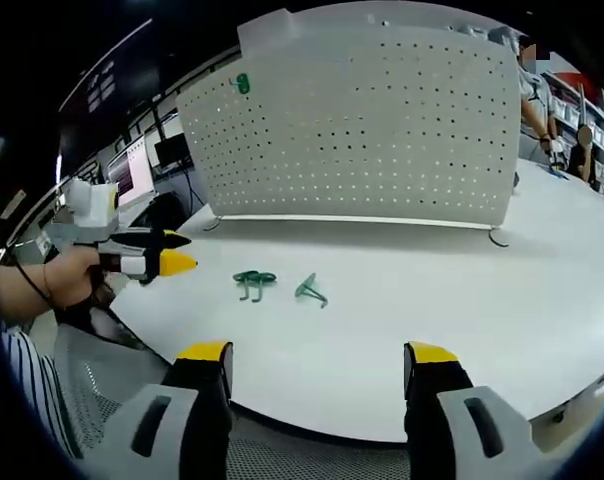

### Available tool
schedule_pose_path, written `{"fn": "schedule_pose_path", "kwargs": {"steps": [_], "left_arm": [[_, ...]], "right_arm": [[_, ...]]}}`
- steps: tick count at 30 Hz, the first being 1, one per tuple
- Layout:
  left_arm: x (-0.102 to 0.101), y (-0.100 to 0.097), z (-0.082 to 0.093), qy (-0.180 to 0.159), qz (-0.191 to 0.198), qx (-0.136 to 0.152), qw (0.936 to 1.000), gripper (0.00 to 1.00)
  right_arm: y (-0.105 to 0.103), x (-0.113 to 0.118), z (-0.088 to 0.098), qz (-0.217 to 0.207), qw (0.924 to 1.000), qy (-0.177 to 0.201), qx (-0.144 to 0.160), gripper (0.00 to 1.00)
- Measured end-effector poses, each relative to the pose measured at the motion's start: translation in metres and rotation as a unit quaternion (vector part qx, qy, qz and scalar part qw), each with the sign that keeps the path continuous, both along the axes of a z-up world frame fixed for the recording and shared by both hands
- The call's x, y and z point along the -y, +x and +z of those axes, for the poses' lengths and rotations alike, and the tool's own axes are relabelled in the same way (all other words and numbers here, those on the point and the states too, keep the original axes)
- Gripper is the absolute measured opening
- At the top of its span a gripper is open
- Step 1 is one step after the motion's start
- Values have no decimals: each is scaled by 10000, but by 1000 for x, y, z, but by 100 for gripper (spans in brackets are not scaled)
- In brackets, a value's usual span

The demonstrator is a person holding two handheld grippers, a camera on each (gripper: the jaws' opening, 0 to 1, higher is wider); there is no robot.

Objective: Insert the hook assembly into the mounting plate slot until the hook locks in place.

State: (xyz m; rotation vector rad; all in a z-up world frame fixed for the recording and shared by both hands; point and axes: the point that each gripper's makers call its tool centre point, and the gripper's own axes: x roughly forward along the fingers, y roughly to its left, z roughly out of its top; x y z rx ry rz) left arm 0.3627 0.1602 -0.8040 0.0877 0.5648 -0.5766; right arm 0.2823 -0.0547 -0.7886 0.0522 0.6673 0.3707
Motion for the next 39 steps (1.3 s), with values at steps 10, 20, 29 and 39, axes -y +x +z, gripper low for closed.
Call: {"fn": "schedule_pose_path", "kwargs": {"steps": [10,20,29,39], "left_arm": [[6,7,-35,16,-72,-222,9997,36],[14,21,-65,148,-212,-458,9986,30],[18,32,-78,229,-254,-484,9982,22],[20,35,-80,133,-301,-580,9978,13]], "right_arm": [[0,2,-4,-3,9999,-112,-69,66],[-2,3,-11,-14,9996,-63,-289,65],[-2,6,-15,-80,9991,-42,-411,65],[-1,7,-18,-121,9990,-101,-410,64]]}}
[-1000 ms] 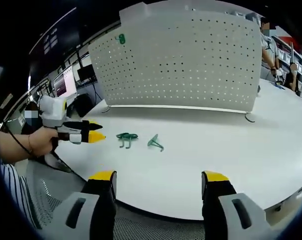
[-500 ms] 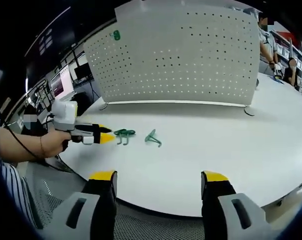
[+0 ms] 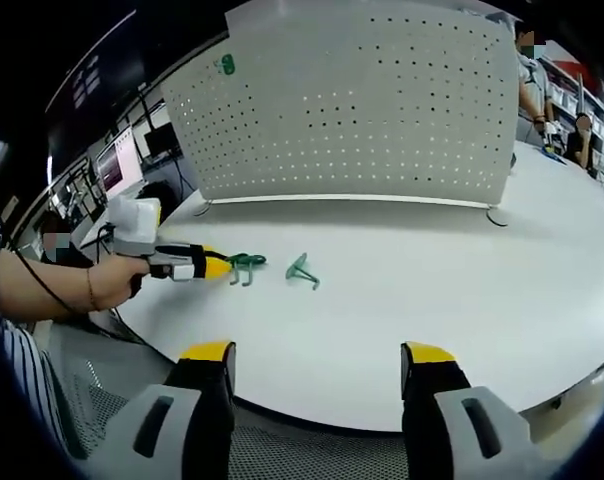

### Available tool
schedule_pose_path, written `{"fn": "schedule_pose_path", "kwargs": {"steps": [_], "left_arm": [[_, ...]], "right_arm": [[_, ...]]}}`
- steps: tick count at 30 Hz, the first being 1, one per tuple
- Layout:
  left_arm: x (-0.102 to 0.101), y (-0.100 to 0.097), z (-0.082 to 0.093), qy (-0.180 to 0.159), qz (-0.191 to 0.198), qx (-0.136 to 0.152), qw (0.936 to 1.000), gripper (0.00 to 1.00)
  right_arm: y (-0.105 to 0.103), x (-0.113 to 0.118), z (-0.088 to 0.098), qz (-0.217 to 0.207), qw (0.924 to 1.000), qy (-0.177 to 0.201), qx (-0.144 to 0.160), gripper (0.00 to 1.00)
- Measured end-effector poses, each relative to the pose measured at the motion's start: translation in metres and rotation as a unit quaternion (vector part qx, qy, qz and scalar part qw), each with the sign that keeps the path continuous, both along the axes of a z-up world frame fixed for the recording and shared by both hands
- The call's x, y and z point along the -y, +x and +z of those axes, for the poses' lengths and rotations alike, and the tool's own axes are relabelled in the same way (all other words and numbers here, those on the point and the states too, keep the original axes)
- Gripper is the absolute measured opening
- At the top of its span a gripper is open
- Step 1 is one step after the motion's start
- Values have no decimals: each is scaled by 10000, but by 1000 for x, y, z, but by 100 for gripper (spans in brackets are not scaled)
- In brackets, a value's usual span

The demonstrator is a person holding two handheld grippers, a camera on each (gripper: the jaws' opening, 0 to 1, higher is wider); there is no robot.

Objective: Insert the hook assembly into the mounting plate slot until the hook locks in place.

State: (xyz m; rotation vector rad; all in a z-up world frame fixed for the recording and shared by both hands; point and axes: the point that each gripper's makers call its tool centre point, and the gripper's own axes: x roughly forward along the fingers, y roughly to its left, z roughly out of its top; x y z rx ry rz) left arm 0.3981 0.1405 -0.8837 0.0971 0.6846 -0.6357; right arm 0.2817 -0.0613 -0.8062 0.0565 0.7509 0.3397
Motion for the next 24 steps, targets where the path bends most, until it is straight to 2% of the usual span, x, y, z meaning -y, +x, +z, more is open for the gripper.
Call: {"fn": "schedule_pose_path", "kwargs": {"steps": [7,9,11,24], "left_arm": [[4,1,-1,56,-169,6,9998,12],[7,1,-2,61,-237,-24,9997,9],[7,1,-3,220,-369,71,9990,5],[2,4,1,161,-340,42,9993,2]], "right_arm": [[3,5,3,-170,9998,14,80,61],[3,5,3,-164,9998,30,83,60],[3,5,3,-164,9998,42,88,59],[4,7,4,-247,9996,88,118,58]]}}
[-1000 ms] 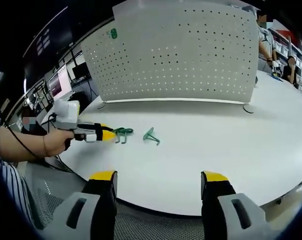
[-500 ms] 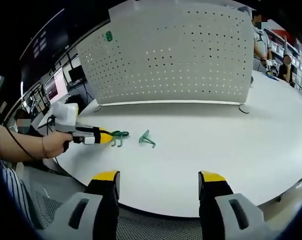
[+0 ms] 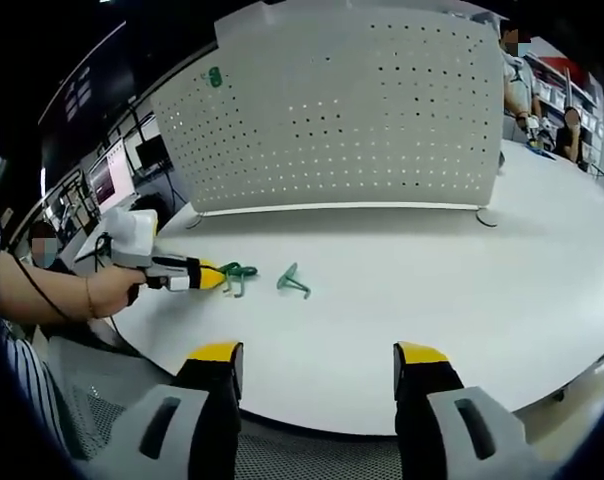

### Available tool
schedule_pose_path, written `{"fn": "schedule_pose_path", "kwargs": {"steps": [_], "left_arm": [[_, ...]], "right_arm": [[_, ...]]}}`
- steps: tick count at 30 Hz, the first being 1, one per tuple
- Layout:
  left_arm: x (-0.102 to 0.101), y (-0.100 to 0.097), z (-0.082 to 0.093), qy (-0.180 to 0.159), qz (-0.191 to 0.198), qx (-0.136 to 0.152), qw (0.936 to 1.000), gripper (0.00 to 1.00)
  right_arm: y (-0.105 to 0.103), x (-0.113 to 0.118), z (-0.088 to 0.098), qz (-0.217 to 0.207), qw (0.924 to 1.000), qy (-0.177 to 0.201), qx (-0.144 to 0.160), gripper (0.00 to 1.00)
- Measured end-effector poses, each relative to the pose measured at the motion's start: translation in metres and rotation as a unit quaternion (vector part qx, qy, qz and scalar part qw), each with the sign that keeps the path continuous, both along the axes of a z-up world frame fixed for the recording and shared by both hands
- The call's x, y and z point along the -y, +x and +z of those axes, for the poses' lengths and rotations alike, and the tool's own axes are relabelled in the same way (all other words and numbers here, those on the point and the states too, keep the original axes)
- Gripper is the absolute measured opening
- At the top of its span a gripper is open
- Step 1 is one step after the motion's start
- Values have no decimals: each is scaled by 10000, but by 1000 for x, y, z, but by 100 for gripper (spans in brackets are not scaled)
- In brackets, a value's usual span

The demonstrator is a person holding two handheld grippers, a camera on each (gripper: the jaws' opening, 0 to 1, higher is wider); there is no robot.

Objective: Insert the hook assembly into the mounting plate slot until the hook locks in place.

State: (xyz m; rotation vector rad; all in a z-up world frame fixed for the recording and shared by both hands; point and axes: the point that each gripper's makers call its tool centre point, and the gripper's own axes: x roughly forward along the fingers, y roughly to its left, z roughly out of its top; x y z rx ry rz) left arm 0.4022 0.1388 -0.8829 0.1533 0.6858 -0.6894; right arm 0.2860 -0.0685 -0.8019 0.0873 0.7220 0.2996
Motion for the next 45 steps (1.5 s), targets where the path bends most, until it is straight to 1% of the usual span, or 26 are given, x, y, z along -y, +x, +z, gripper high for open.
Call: {"fn": "schedule_pose_path", "kwargs": {"steps": [6,7,10,12,16,19,23,26,29,30,33,34,36,37,38,40,41,43,44,45], "left_arm": [[-6,6,11,-1,151,-41,9999,1],[-7,6,18,35,141,-25,9999,1],[-12,10,30,195,162,69,9997,1],[-12,13,40,140,148,161,9997,1],[-15,15,51,92,200,105,9997,1],[-15,14,65,67,197,141,9997,1],[-14,12,82,-4,179,76,9998,1],[-15,9,93,118,104,-18,9999,1],[-14,6,108,50,52,-111,9999,1],[-13,5,115,3,32,-132,9999,1],[-10,0,123,-25,-17,-329,9995,1],[-9,-3,125,-21,-50,-414,9991,1],[-7,-7,126,-60,-19,-571,9983,1],[-5,-9,128,-93,-14,-643,9979,1],[-4,-10,130,-99,-23,-638,9979,1],[0,-14,130,-80,-83,-713,9974,1],[4,-19,130,-77,-154,-815,9965,1],[10,-26,129,-105,-240,-1002,9946,1],[12,-28,129,-107,-270,-1047,9941,1],[16,-31,129,-105,-335,-1102,9933,1]], "right_arm": [[0,-1,1,12,10000,43,12,57],[0,-4,2,20,9999,140,26,56],[0,-8,4,78,9998,200,48,54],[0,-11,6,158,9997,194,85,53],[-1,-13,9,244,9994,205,137,51],[-1,-14,11,270,9992,243,154,51],[0,-19,17,414,9986,269,205,51],[7,-28,24,622,9972,258,312,51],[17,-46,36,1128,9920,158,538,47],[18,-51,38,1254,9904,121,566,46],[24,-70,45,1643,9839,40,698,45],[25,-72,46,1689,9832,45,697,44],[27,-85,49,1918,9789,78,698,43],[29,-92,51,2082,9754,35,720,42],[31,-95,51,2160,9737,1,729,41],[34,-105,54,2322,9697,-11,755,41],[36,-109,56,2390,9680,-18,768,41],[38,-118,58,2623,9613,-131,831,40],[40,-123,60,2734,9577,-173,879,39],[41,-126,61,2791,9560,-195,887,38]]}}
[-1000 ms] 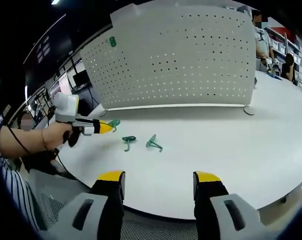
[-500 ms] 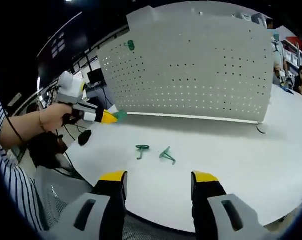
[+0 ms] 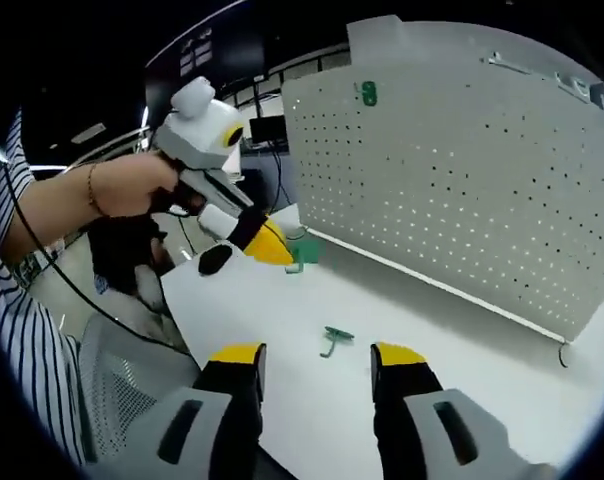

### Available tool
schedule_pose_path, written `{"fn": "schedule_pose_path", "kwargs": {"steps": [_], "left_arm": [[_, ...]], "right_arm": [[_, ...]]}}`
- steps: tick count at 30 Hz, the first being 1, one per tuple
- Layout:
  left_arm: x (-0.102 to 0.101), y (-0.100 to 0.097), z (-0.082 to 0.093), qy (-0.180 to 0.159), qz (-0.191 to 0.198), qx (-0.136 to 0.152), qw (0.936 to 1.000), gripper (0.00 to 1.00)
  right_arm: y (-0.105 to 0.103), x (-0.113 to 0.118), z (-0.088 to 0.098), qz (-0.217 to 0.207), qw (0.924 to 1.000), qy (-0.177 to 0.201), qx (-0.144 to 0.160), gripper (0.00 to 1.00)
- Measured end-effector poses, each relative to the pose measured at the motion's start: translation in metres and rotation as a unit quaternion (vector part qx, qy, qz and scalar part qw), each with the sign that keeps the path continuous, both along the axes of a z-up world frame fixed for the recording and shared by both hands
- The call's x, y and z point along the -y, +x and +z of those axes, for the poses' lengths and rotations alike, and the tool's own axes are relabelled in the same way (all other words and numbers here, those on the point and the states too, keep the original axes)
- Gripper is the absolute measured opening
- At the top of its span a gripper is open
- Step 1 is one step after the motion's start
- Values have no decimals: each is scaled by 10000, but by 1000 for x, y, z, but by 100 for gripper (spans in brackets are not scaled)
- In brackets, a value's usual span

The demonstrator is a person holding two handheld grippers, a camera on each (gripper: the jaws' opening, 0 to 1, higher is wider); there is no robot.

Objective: Insert the hook assembly into the mounting plate slot until the hook locks in place.

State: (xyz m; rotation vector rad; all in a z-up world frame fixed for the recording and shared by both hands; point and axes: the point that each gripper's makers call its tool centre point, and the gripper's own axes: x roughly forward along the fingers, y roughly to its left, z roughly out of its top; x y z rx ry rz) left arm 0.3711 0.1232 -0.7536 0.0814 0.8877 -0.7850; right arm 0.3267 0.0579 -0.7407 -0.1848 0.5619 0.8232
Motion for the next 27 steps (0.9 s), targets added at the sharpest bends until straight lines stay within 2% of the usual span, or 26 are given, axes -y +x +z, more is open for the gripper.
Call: {"fn": "schedule_pose_path", "kwargs": {"steps": [6,12,13,16,17,19,22,27], "left_arm": [[17,-17,4,-27,-288,-370,9989,1],[23,-24,4,29,-448,-551,9975,1],[24,-25,4,5,-460,-591,9972,1],[26,-30,3,-44,-509,-828,9953,1],[26,-30,2,-48,-497,-824,9953,1],[25,-31,0,-46,-467,-970,9942,1],[26,-34,-3,-126,-393,-1259,9912,1],[27,-37,-5,-102,-452,-1442,9885,1]], "right_arm": [[4,-21,7,417,9988,-137,199,33],[1,-35,9,938,9924,-531,587,25],[1,-34,7,1050,9898,-693,668,25],[0,-34,3,1193,9850,-930,833,23],[-1,-34,3,1194,9844,-965,865,21],[0,-33,2,1162,9855,-913,838,16],[-1,-34,0,1172,9866,-847,750,15],[-1,-33,-3,1265,9839,-958,817,10]]}}
